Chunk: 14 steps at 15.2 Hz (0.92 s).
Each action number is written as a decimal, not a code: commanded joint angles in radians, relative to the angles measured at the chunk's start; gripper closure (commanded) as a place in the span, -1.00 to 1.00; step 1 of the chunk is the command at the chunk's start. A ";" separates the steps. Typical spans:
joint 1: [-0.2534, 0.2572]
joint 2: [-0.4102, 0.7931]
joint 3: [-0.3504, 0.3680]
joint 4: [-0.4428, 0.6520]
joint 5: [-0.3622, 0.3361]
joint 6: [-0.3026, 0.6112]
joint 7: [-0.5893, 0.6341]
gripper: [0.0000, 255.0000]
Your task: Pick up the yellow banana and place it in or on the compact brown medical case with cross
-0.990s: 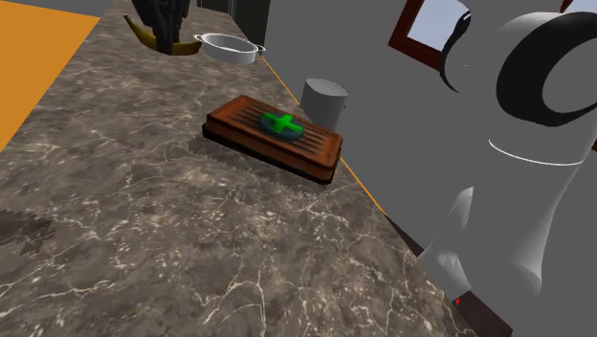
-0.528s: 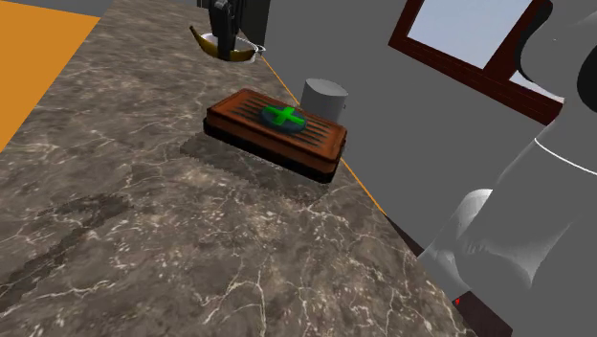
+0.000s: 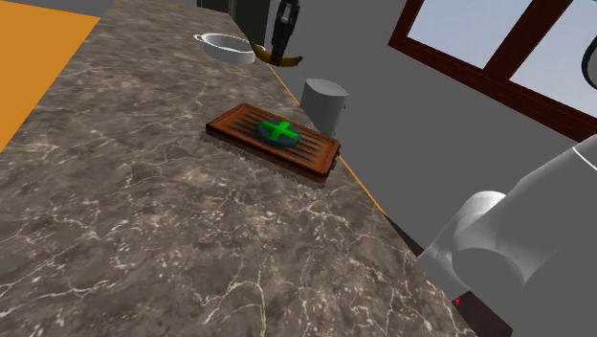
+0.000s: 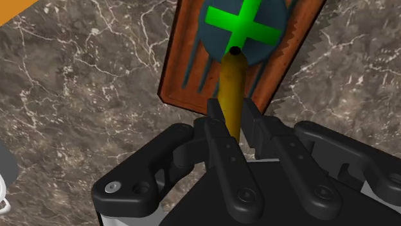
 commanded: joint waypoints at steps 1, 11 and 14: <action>-0.017 -0.046 -0.031 -0.051 0.010 0.008 -0.050 1.00; -0.025 -0.097 -0.054 -0.227 0.017 0.134 -0.080 1.00; -0.025 -0.101 -0.053 -0.270 0.018 0.175 -0.079 1.00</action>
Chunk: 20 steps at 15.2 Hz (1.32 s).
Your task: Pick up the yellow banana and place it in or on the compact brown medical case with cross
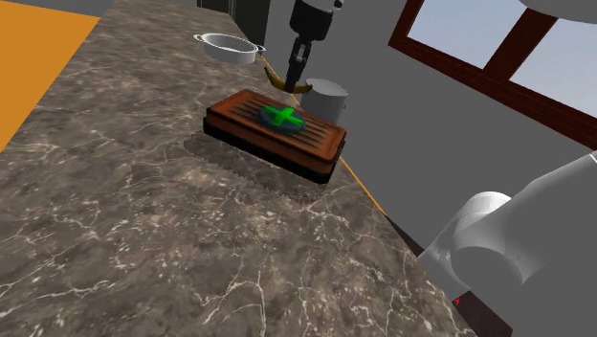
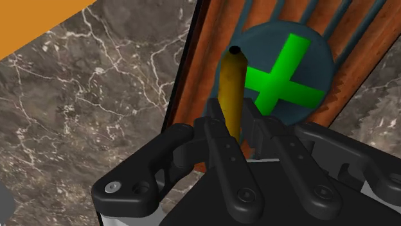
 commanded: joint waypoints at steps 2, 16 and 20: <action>0.001 0.000 0.002 -0.022 0.000 0.023 0.003 1.00; 0.001 -0.004 0.002 0.041 0.001 -0.044 0.002 -1.00; 0.002 -0.003 0.003 0.102 0.001 -0.104 0.002 -1.00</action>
